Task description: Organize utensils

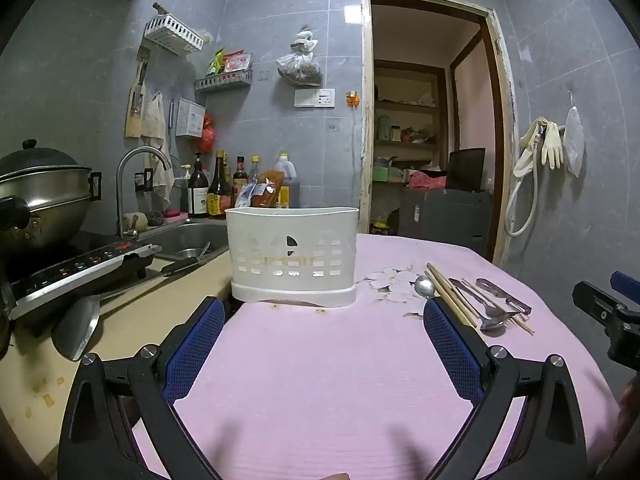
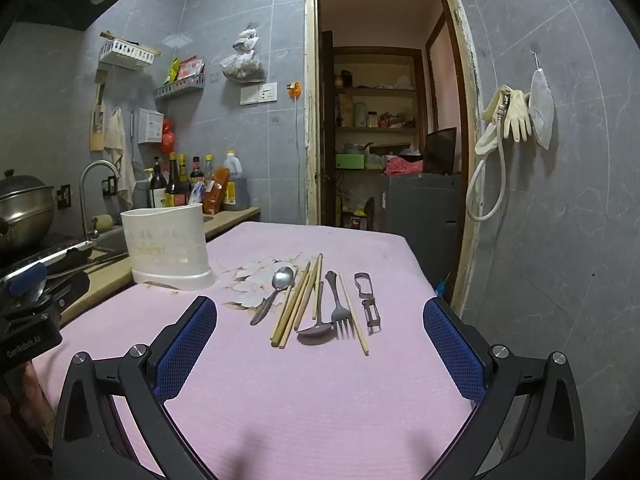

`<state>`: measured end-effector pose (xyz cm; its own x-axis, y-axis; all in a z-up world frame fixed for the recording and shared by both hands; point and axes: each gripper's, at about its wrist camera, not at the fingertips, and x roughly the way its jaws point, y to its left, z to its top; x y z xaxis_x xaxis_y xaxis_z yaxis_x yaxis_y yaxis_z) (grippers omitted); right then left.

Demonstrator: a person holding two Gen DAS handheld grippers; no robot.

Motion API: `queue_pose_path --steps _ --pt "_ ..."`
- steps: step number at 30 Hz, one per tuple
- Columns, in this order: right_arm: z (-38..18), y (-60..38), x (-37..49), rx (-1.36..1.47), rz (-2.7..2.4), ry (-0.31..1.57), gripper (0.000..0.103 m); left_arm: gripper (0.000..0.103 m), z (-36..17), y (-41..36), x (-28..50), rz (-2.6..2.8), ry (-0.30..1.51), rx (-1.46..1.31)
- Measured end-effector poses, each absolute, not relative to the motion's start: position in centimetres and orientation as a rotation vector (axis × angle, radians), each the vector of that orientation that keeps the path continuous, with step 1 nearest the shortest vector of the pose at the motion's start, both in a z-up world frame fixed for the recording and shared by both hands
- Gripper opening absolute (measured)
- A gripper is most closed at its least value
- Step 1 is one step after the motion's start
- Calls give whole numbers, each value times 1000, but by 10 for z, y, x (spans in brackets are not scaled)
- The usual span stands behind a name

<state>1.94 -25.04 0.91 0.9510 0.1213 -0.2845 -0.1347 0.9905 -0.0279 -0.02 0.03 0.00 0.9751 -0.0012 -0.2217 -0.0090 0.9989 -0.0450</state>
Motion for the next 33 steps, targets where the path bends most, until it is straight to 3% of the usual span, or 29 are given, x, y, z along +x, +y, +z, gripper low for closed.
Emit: queue_pose_path --steps 33 --pt "8 -249 19 -47 130 288 103 98 0 0 -1 5 219 -36"
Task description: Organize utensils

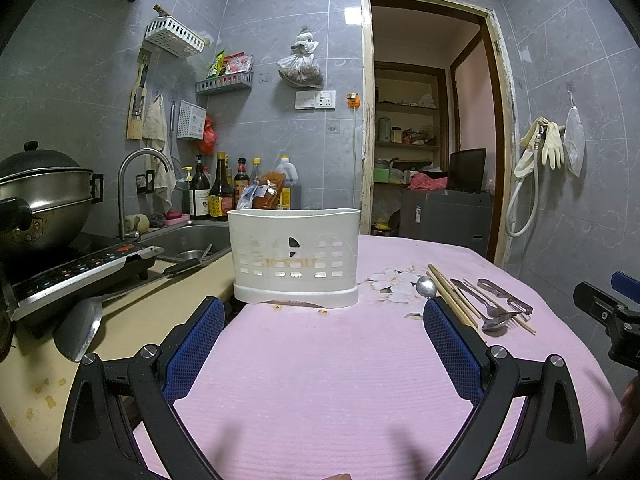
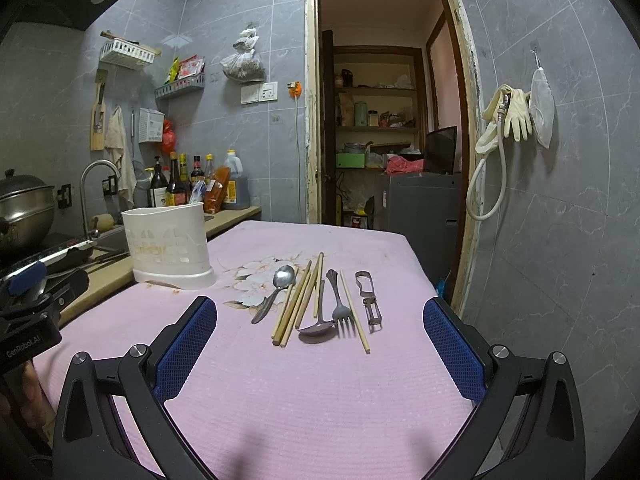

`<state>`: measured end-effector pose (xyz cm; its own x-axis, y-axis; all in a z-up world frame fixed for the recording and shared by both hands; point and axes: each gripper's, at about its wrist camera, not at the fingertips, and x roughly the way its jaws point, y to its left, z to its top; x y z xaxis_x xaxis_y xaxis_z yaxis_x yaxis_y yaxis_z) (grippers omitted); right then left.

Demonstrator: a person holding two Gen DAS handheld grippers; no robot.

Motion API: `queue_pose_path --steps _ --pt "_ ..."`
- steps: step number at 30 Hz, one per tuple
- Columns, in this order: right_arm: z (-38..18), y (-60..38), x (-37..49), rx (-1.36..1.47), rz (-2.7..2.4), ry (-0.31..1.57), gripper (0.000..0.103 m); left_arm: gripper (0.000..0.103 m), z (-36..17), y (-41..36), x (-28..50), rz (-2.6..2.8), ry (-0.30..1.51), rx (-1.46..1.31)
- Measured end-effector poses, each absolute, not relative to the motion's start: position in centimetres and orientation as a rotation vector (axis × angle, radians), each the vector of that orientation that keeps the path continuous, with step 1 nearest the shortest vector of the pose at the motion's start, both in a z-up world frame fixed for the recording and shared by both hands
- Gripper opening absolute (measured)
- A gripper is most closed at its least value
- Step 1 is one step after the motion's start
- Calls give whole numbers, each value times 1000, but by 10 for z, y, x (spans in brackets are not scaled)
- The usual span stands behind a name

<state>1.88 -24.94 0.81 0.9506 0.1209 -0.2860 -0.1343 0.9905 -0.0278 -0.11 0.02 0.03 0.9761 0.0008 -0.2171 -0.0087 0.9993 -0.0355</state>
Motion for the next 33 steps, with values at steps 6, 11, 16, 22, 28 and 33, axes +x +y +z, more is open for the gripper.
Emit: queue_pose_path --steps 6,11,16,22,28,33 --pt "8 -249 19 -48 130 288 103 98 0 0 -1 4 218 -36" --pt "8 -249 19 -48 129 288 103 98 0 -1 2 7 218 -34" --pt "9 -249 19 -48 130 289 103 98 4 9 -2 10 219 -37" --pt "9 -249 19 -48 130 288 103 98 4 9 -5 10 217 -36" --pt "9 -249 19 -48 129 290 103 98 3 9 -5 10 217 -34" --pt "9 -249 19 -48 129 289 103 98 2 11 -6 16 216 -34"
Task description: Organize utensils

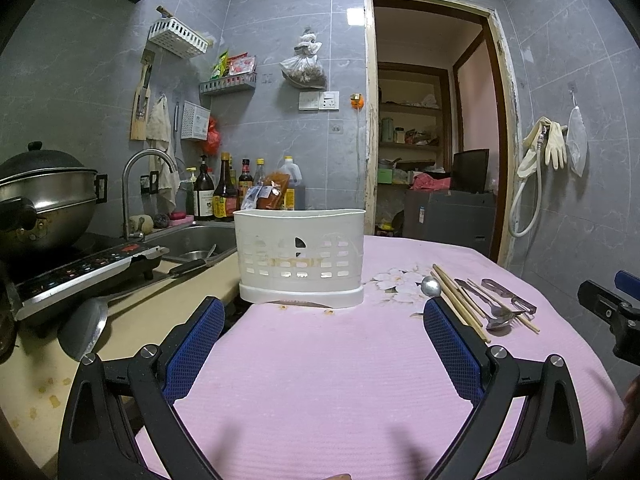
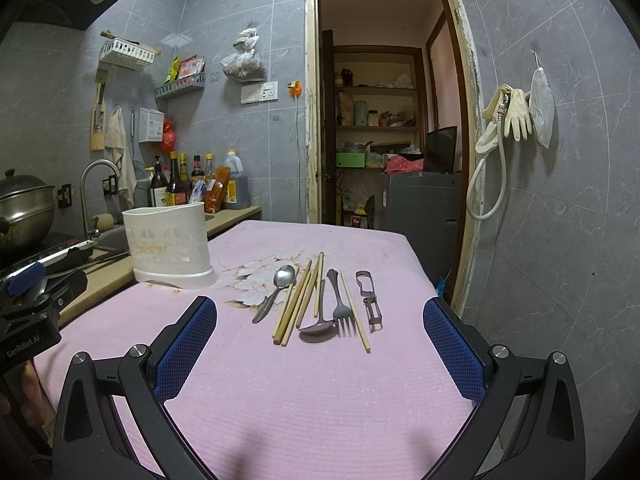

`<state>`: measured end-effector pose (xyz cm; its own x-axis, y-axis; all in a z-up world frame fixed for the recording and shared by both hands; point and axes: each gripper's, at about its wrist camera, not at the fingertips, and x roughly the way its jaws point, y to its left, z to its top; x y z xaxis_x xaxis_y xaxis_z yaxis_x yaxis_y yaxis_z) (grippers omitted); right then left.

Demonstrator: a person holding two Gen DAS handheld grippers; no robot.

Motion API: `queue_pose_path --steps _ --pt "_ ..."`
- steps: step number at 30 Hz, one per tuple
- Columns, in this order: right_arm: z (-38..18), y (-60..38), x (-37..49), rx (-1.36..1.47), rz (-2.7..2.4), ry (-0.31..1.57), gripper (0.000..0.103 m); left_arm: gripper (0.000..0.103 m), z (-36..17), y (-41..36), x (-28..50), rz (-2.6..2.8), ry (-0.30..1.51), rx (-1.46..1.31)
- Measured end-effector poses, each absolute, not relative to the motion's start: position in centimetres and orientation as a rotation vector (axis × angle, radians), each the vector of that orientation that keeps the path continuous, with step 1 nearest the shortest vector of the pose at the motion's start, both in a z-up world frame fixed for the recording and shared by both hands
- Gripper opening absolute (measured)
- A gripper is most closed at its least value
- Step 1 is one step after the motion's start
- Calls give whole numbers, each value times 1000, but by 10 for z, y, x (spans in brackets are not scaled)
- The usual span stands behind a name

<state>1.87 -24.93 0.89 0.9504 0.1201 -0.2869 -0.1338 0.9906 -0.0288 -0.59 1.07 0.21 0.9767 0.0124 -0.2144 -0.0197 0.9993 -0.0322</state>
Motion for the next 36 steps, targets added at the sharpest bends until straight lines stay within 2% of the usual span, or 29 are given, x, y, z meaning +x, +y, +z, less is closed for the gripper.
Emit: queue_pose_path --steps 36 --pt "20 -251 33 -52 127 265 103 98 11 -1 10 9 221 3"
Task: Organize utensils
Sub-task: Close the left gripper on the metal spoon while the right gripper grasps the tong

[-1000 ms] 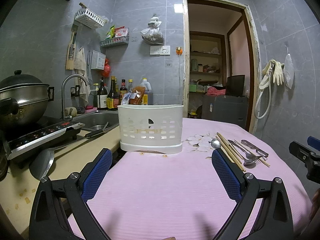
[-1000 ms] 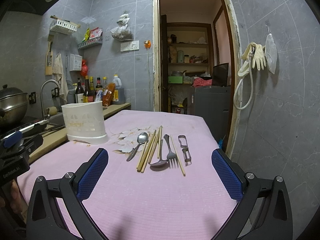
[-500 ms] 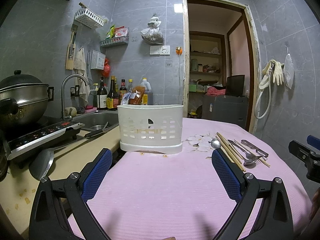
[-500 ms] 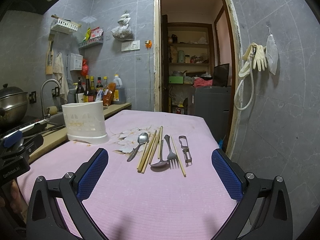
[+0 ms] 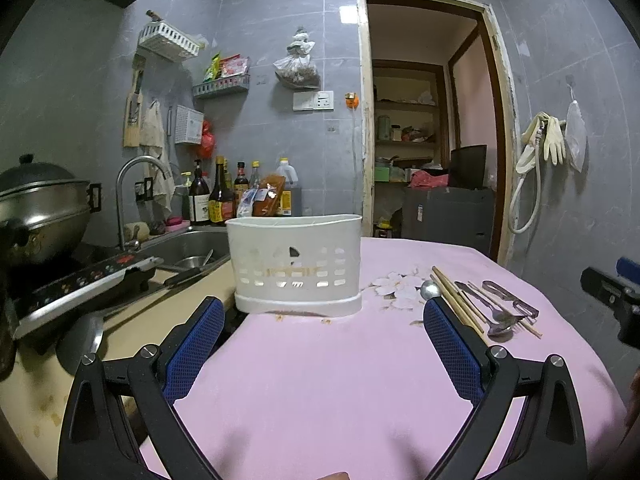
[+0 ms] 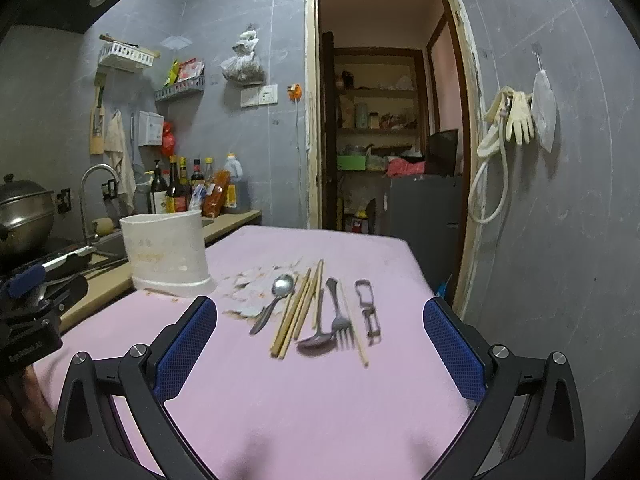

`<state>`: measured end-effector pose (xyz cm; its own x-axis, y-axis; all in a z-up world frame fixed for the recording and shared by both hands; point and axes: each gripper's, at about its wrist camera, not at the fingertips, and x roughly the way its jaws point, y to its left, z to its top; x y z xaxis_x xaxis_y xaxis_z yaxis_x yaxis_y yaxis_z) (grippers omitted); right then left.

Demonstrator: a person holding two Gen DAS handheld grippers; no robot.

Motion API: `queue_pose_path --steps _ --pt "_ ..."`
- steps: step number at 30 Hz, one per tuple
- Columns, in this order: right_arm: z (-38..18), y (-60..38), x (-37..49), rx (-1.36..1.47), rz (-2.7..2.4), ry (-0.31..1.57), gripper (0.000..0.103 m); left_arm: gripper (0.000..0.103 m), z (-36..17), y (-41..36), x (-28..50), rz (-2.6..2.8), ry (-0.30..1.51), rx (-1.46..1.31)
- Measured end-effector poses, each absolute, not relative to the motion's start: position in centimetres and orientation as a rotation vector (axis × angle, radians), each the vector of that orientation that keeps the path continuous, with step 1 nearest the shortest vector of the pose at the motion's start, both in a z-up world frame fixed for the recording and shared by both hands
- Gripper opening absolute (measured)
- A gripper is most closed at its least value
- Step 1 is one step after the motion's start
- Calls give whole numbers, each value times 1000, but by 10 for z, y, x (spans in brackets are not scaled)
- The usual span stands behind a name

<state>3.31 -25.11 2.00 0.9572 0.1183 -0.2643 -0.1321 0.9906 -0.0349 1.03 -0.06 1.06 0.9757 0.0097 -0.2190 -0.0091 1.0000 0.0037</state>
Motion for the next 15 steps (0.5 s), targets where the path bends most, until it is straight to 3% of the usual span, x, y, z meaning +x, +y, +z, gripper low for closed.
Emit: queue_pose_path --steps 15 --pt "43 -283 118 -131 174 332 103 98 52 -34 87 -137 318 64"
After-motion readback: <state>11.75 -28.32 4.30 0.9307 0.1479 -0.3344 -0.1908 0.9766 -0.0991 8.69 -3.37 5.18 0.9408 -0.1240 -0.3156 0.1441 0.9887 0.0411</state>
